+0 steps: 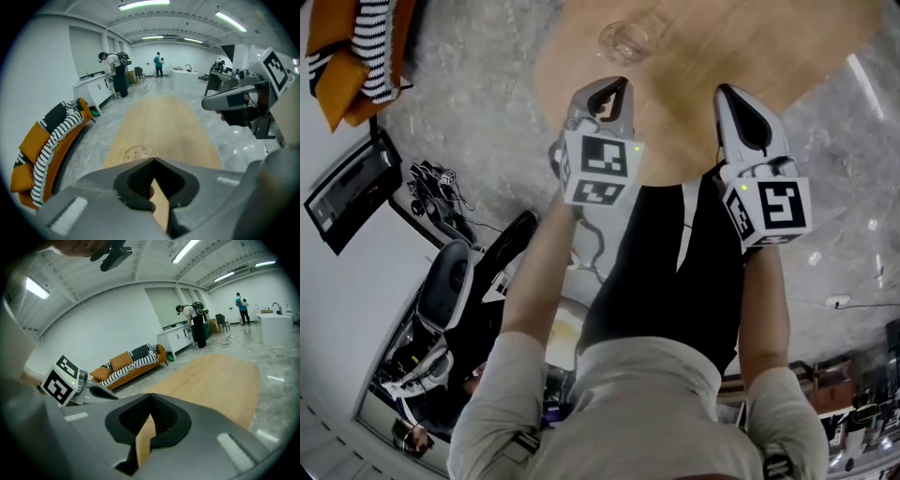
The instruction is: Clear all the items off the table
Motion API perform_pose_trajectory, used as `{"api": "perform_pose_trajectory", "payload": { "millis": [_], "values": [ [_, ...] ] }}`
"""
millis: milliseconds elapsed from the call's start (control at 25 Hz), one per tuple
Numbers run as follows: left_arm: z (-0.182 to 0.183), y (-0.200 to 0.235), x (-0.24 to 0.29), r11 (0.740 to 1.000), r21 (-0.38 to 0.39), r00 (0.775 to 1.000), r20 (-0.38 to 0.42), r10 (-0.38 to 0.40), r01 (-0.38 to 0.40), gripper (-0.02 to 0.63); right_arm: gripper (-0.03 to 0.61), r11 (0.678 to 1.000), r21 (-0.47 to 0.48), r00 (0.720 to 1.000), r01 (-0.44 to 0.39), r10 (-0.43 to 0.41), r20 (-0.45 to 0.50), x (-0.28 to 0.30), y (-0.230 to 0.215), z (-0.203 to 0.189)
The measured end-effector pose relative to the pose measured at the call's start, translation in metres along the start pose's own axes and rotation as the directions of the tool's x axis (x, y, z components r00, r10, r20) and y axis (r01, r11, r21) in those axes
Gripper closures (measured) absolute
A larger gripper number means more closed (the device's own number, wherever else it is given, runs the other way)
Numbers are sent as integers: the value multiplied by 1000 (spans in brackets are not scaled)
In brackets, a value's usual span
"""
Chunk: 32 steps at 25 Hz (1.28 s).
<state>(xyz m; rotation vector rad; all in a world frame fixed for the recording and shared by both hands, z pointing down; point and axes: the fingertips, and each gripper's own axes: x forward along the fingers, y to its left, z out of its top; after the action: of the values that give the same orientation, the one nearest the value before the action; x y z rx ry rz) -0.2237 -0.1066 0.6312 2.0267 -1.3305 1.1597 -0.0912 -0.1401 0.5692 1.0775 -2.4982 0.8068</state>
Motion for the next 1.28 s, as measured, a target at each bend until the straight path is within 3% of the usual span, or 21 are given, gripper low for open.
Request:
{"api": "perform_pose_trajectory", "payload": {
  "millis": [240, 400, 600, 760, 920, 1120, 1280],
  "values": [
    [-15, 14, 38, 985, 156, 989, -142, -45, 68, 594, 571, 996, 5, 995, 92, -92, -25, 14, -3, -30],
    [-15, 27, 51, 961, 254, 979, -195, -57, 106, 594, 571, 993, 49, 994, 104, -103, -32, 24, 4, -39],
    [-16, 19, 66, 940, 290, 959, -264, -104, 182, 565, 571, 989, 72, 992, 129, -129, -13, 22, -12, -41],
    [-24, 17, 77, 910, 353, 937, -335, -96, 219, 535, 571, 982, 101, 987, 160, -161, -2, 19, -23, -44],
    [-22, 17, 88, 918, 333, 933, -349, -90, 214, 535, 571, 980, 108, 985, 170, -169, -16, 13, -30, -49],
    [-31, 13, 99, 887, 381, 896, -438, -75, 260, 535, 571, 979, 107, 985, 171, -167, -41, 3, -39, -55],
    [-37, 14, 109, 888, 375, 883, -464, -69, 267, 535, 571, 979, 113, 985, 172, -168, -48, -1, -47, -59]
  ]
}}
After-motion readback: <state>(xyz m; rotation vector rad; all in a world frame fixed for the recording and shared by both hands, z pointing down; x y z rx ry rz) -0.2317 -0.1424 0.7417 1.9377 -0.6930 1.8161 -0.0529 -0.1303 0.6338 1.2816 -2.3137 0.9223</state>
